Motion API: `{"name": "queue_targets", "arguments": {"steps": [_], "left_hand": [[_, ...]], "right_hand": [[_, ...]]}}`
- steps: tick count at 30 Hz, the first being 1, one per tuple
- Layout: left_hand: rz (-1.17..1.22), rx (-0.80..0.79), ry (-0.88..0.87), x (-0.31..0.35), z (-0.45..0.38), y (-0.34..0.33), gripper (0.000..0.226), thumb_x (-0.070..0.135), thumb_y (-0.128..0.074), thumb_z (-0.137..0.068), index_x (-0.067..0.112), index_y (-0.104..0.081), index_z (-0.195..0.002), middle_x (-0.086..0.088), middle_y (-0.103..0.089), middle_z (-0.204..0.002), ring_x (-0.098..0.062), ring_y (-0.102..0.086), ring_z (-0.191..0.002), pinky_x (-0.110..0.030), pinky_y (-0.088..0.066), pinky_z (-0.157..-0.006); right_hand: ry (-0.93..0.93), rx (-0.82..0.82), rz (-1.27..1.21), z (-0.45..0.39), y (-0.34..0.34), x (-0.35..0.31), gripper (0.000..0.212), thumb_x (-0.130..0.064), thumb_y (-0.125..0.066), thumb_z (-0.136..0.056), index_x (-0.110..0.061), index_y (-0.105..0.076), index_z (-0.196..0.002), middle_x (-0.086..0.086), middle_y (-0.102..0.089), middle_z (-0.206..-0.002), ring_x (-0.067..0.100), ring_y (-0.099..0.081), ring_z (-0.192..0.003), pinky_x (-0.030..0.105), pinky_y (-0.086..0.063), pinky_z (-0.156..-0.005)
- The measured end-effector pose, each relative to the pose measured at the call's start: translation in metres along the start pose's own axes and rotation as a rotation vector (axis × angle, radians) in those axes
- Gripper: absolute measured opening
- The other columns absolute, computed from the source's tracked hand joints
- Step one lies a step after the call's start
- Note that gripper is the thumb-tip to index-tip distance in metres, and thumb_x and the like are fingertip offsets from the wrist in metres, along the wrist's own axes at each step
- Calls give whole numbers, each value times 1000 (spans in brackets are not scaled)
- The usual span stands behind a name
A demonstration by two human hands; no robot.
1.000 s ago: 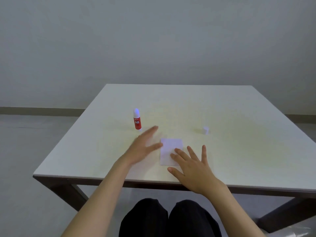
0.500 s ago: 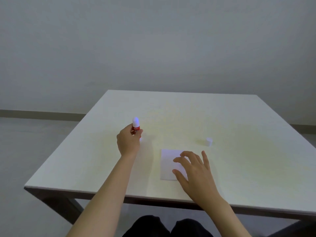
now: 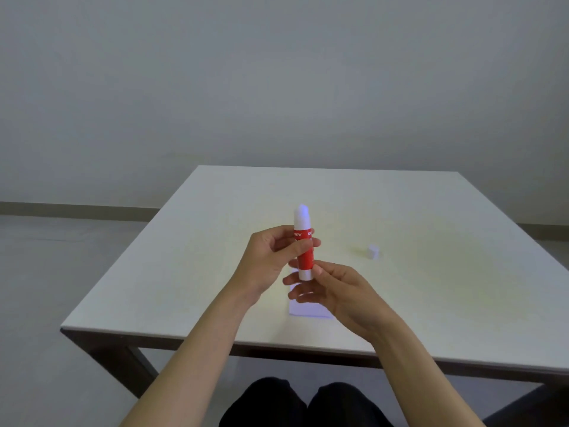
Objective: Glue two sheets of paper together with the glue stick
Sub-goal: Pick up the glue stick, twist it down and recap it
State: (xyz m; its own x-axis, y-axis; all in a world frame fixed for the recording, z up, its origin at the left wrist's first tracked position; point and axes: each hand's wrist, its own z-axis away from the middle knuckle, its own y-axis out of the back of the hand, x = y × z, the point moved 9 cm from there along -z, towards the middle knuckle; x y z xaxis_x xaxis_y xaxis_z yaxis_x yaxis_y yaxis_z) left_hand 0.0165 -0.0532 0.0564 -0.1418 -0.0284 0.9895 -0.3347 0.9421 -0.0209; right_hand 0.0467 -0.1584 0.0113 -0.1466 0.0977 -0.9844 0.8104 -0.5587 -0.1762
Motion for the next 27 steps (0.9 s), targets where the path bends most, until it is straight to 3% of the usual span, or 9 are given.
{"name": "queue_targets", "arguments": {"steps": [5, 7, 10, 12, 14, 17, 20, 23, 27], "left_hand": [[-19, 10, -40, 13, 10, -2, 12, 13, -72, -79, 14, -73, -90, -4, -78, -87, -18, -73, -84, -20, -54, -76], [-58, 66, -50, 14, 11, -1, 11, 12, -77, -73, 18, -74, -82, -4, -78, -85, -19, -74, -83, -22, -55, -78], [-89, 129, -59, 13, 10, 0, 13, 10, -79, -70, 17, -73, -79, 0, -78, -82, -16, -74, -81, -23, -53, -77], [-95, 150, -59, 12, 9, 1, 12, 11, -79, -70, 18, -73, -78, 1, -78, -81, -16, -74, -80, -26, -54, -80], [-96, 156, -49, 12, 8, 3, 12, 13, -79, -69, 19, -74, -78, 0, -78, -81, -16, -74, -80, -29, -54, -82], [-101, 149, -25, 10, 7, 10, 10, 15, -80, -69, 20, -74, -76, -1, -78, -81, -17, -74, -80, -26, -54, -80], [-112, 149, -17, 9, 6, 13, 9, 20, -81, -69, 21, -75, -76, -3, -77, -78, -21, -73, -76, -23, -55, -74], [-120, 169, -19, 7, 4, 12, 11, 19, -82, -67, 22, -75, -75, 0, -77, -76, -15, -73, -75, -23, -55, -75], [-84, 169, -26, 3, 3, 2, 14, 17, -80, -67, 18, -74, -79, 0, -78, -82, -15, -73, -82, -29, -54, -83]], "right_hand": [[56, 23, 78, 8, 8, -15, 19, -27, -67, -80, -10, -72, -87, 6, -75, -84, 23, -71, -80, 33, -56, -84], [66, 172, 227, 9, 13, -18, 13, -20, -75, -77, -11, -68, -82, 4, -74, -76, 17, -69, -73, 31, -53, -80], [155, 556, 551, 21, 14, -29, 23, -21, -78, -72, -12, -57, -78, -4, -64, -68, 8, -56, -62, 18, -44, -62], [218, 656, 605, 25, 8, -30, 28, -22, -79, -73, -17, -52, -78, -9, -62, -71, 4, -55, -64, 15, -42, -59], [181, 578, 493, 19, 12, -25, 28, -26, -78, -74, -20, -55, -88, -11, -64, -77, 2, -59, -68, 13, -45, -62], [-36, 85, 163, 1, -3, -6, 42, -32, -65, -87, -19, -54, -125, 4, -69, -109, 21, -70, -94, 28, -55, -80], [-71, -111, 23, 3, -8, -6, 35, -27, -58, -88, -12, -63, -119, 10, -72, -112, 30, -69, -101, 33, -55, -88], [-17, 74, 115, -1, 6, -9, 17, -15, -66, -85, -7, -69, -99, 9, -77, -92, 25, -74, -86, 31, -57, -82], [102, 652, 474, 12, 22, -16, 25, -19, -77, -74, -17, -53, -77, -7, -64, -72, 4, -59, -65, 14, -42, -58]]}}
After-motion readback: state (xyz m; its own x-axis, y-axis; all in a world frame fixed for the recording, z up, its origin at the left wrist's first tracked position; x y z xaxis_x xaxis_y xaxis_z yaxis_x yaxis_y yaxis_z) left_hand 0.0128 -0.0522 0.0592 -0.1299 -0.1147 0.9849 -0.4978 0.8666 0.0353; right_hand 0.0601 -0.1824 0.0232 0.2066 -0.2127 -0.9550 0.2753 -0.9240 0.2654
